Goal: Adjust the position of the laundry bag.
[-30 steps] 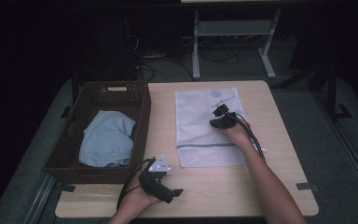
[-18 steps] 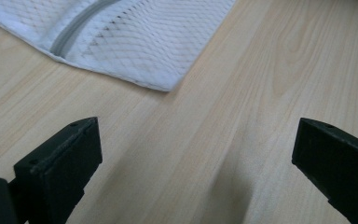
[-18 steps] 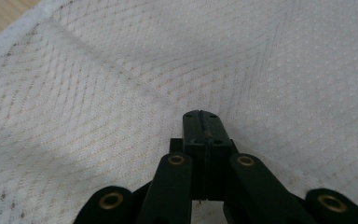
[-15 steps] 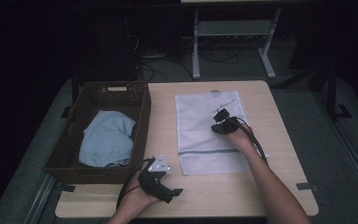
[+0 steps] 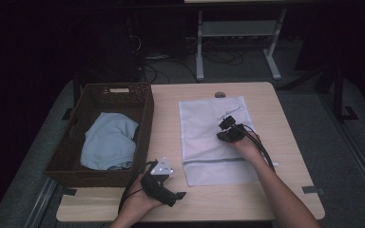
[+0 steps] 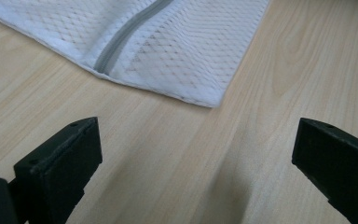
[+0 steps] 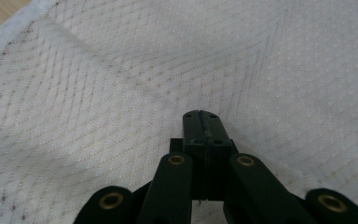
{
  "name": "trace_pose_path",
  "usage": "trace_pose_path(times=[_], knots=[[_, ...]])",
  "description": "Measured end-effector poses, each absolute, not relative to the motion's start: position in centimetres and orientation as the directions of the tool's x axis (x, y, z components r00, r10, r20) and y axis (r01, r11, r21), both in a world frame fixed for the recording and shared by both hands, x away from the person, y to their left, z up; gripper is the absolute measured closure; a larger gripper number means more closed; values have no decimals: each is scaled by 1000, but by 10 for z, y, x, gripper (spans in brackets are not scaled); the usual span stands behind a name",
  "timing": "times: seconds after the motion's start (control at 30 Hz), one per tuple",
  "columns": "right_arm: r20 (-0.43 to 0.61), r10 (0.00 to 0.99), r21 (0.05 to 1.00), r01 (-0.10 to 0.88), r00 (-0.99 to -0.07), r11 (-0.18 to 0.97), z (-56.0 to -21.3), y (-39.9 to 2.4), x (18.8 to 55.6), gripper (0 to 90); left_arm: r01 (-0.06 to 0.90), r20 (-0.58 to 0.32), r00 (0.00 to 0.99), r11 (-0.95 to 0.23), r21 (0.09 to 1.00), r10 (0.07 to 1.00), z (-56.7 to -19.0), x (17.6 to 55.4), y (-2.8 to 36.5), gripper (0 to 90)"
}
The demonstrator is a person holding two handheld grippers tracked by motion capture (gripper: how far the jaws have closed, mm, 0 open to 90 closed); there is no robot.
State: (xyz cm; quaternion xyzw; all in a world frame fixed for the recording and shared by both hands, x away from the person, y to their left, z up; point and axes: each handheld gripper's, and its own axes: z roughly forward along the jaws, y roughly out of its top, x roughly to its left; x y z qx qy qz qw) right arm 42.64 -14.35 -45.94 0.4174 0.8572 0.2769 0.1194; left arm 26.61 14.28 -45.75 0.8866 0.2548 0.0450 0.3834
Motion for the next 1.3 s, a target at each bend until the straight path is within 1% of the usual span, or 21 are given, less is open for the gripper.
trace_pose_path(times=[0.63, 0.83, 0.87, 0.9, 1.13, 1.23, 1.3], knots=[[33, 764, 563, 644, -644, 518, -458, -139, 390, 896, 416, -112, 865, -575, 705, 489, -457, 265, 143, 15], [23, 761, 570, 634, -649, 523, -459, -137, 384, 894, 413, -110, 867, -576, 706, 486, -457, 265, 143, 15], [21, 759, 571, 631, -650, 525, -459, -137, 384, 855, 412, -110, 867, -577, 705, 485, -456, 265, 144, 15], [9, 759, 573, 625, -651, 530, -458, -137, 384, 837, 412, -110, 867, -577, 705, 486, -456, 264, 144, 15], [40, 748, 590, 620, -663, 518, -451, -147, 380, 692, 411, -111, 868, -575, 707, 484, -456, 264, 144, 15], [39, 732, 637, 581, -680, 506, -446, -157, 375, 611, 411, -110, 868, -576, 706, 484, -456, 264, 144, 15], [39, 731, 660, 567, -682, 494, -444, -163, 372, 605, 411, -109, 868, -577, 706, 484, -456, 264, 144, 15]])
